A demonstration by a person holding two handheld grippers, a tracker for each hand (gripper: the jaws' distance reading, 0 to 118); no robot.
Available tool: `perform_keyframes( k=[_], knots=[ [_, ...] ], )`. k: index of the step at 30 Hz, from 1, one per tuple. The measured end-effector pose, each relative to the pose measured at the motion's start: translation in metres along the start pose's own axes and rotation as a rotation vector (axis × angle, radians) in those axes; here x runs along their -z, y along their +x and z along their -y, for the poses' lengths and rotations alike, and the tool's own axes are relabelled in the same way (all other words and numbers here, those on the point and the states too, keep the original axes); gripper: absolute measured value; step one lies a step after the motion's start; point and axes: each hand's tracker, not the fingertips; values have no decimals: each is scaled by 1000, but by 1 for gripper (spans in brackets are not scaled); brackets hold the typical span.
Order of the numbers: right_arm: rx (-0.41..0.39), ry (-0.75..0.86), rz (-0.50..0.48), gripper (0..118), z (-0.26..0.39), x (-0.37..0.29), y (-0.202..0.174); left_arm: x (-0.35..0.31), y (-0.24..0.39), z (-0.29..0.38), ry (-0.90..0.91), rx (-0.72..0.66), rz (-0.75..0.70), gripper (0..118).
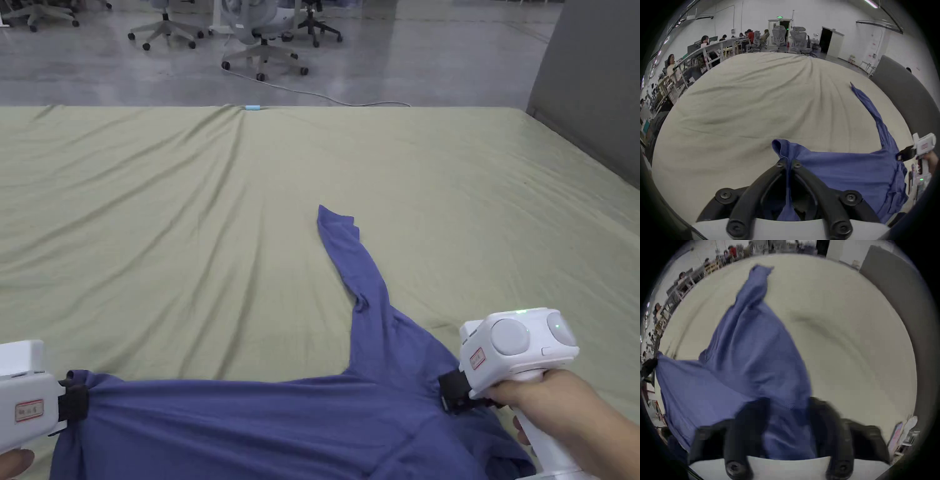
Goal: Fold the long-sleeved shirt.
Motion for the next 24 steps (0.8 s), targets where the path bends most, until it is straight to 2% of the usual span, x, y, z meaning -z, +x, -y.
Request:
perform_keyframes(
  k=[1,2,3,4,6,8,12,14,19,24],
  knots=[
    [22,63,-35,6,3,-8,-1,-5,-4,2,3,-24,22,1],
    [17,83,-20,6,6,-15,-7,-7,-6,2,6,-39,25,1],
    [10,119,-67,5,10,-22,-11,-10,-8,2,6,-49,26,1],
    [19,148,-64,5,17,-31,-13,-16,-9,3,20,-62,24,1],
    [-28,250,-24,5,32,-63,-29,-34,-11,6,56,-104,66,2],
    [-36,392,-19,5,57,-103,-36,-61,-10,10,107,-146,103,2],
    [28,675,-115,5,120,-188,-45,-134,0,22,275,-132,126,2],
    [114,852,-142,5,158,-229,-48,-177,5,32,392,-184,104,2],
    [95,1123,-152,5,198,-304,-58,-258,7,39,582,-296,116,2],
    [35,1273,-188,5,175,-380,-63,-318,6,-8,739,-312,172,2]
  ],
)
